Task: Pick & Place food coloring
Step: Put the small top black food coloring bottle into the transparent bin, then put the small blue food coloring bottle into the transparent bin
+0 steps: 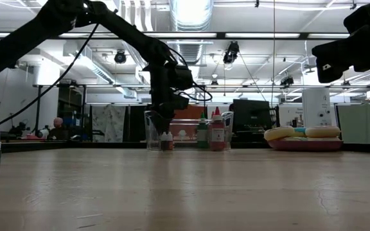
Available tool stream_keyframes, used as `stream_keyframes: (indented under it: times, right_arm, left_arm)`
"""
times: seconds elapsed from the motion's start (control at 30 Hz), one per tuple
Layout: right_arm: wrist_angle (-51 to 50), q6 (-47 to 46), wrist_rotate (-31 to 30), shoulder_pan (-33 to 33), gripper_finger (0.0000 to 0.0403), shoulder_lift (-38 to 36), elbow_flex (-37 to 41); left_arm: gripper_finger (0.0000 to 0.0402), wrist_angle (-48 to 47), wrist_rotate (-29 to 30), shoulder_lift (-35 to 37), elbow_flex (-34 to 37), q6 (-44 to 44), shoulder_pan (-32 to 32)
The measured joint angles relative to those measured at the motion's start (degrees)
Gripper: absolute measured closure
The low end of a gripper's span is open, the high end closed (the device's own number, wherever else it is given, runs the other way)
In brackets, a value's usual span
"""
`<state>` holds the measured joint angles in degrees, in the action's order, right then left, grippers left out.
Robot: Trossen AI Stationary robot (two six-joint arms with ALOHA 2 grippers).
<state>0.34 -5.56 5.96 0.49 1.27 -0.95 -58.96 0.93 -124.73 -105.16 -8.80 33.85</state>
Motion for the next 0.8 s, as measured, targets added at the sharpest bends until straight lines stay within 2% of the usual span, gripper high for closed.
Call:
stream_keyframes:
  times: [0.17,0.4,0.8]
  right_arm:
    - [0.0,0.0,0.0,0.0,0.0394,0.0,0.0]
    - [0.0,0.0,0.0,0.0,0.0394,0.0,0.0]
    - [0.0,0.0,0.0,0.0,0.0394,0.0,0.0]
  left_arm:
    - [0.0292,0.0,0.1,0.0,0.0,0.1,0.0]
    - [0.0289,0.0,0.3,1.5,0.0,0.2,0.0]
    - [0.0289,-0.1,1.4,9.2,0.4,1.9,-2.1]
